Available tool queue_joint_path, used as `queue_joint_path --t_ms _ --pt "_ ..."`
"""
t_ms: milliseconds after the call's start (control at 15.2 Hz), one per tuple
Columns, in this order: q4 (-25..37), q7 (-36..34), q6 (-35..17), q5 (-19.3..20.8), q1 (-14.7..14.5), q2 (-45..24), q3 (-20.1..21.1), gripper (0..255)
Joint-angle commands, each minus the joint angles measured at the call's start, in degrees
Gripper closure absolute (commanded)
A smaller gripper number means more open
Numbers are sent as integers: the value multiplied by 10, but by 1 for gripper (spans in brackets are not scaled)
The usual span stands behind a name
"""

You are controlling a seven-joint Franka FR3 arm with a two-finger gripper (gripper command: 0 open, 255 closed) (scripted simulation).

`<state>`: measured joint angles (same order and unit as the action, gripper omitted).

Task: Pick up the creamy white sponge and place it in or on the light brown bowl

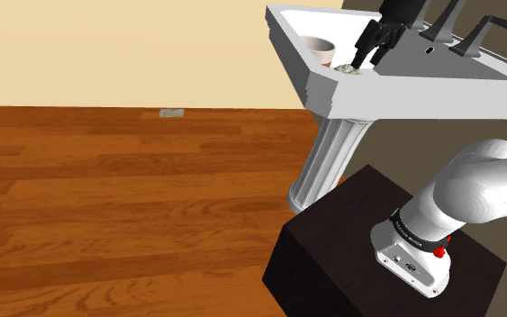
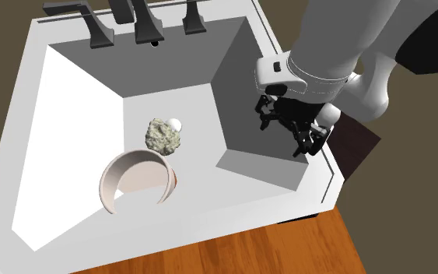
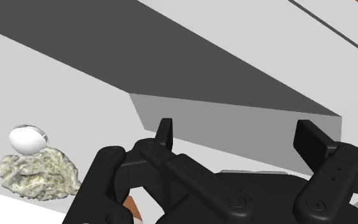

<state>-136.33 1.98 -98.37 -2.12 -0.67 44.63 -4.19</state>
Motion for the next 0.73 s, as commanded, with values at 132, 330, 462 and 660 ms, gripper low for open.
queue_joint_path --t_ms 132,330,462,660 --pt "-5 62 -4 25 -2 -6 -29 0" --pt "-6 154 -14 63 -7 -25 -72 0" --pt "0 215 -24 87 -11 -43 -100 0" --pt "15 306 -41 119 -19 -78 -143 0"
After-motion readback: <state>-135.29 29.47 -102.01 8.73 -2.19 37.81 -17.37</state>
